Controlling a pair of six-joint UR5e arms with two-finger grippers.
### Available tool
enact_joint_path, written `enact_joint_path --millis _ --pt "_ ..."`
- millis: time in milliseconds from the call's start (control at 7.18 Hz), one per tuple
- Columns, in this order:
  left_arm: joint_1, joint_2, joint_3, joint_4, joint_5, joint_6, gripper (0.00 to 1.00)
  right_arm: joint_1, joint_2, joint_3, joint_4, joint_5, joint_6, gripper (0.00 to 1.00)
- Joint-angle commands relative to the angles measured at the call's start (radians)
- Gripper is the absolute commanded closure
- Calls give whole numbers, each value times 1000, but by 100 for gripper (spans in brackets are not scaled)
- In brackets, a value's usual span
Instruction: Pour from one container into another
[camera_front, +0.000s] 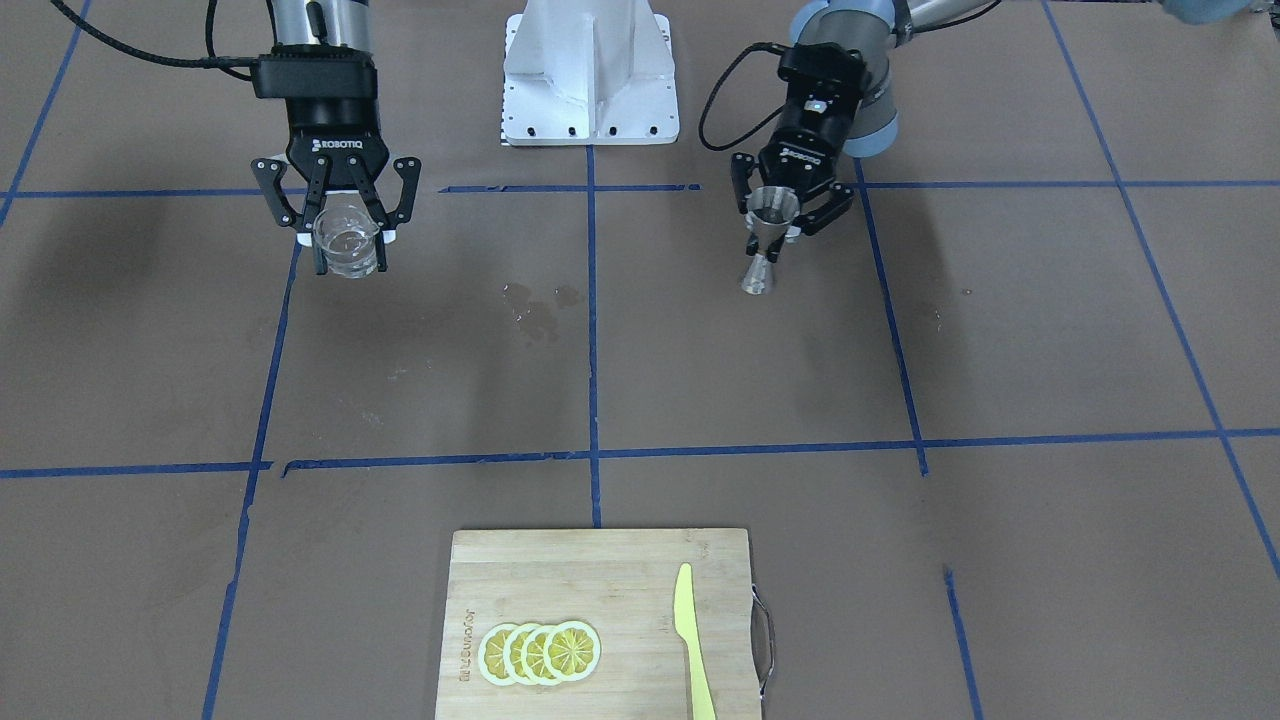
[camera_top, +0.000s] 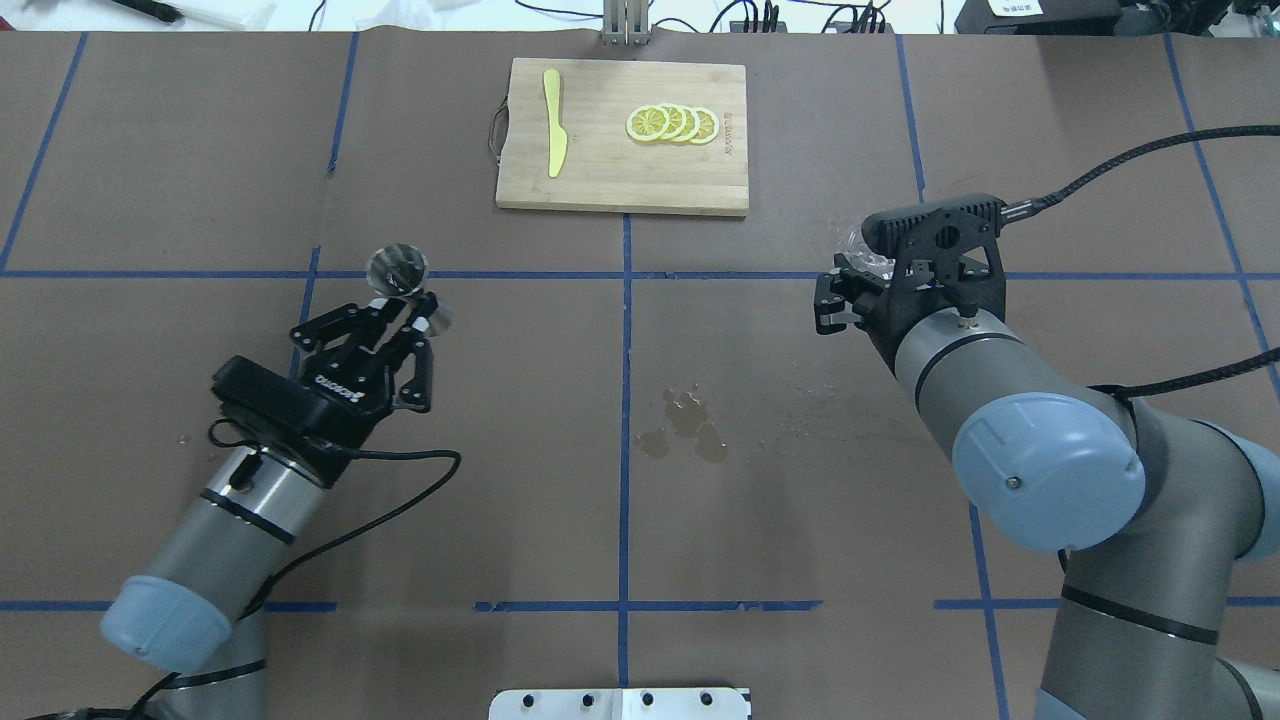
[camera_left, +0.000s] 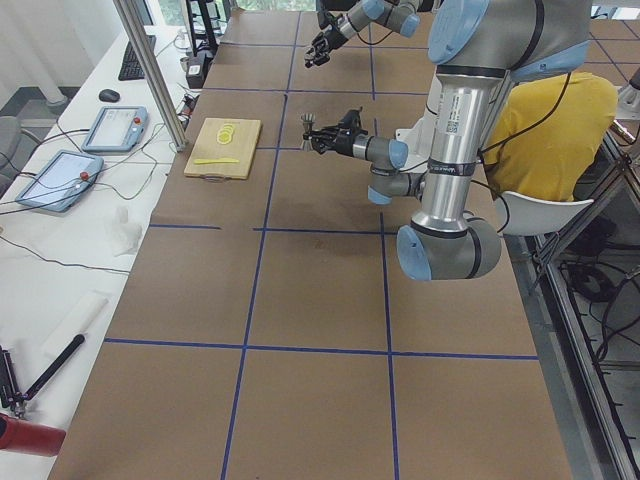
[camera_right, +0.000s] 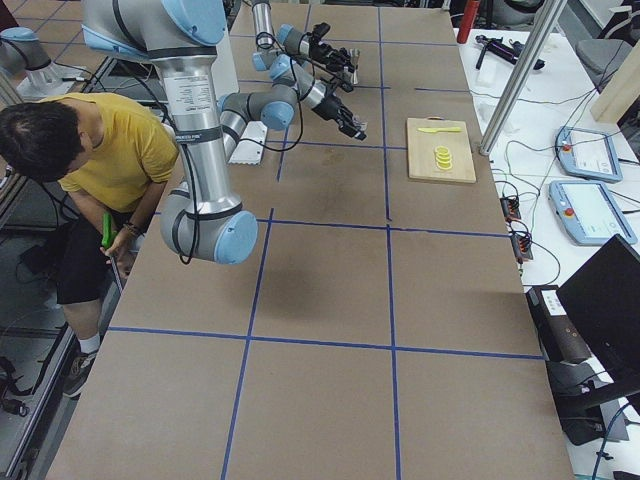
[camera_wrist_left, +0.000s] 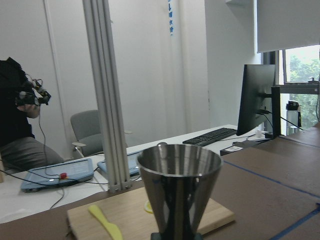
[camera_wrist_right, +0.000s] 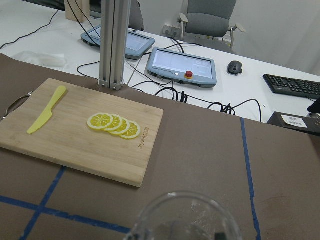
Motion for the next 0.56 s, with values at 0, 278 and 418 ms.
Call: enact_joint_path --millis 0,278,418 --pt "6 212 -2 -157 70 -8 100 4 -51 -1 61 10 3 89" --pt "6 410 26 -279 75 -150 100 4 -53 -3 59 10 3 89" --pt "7 491 50 -286 81 -151 100 4 -53 -4 59 10 3 89"
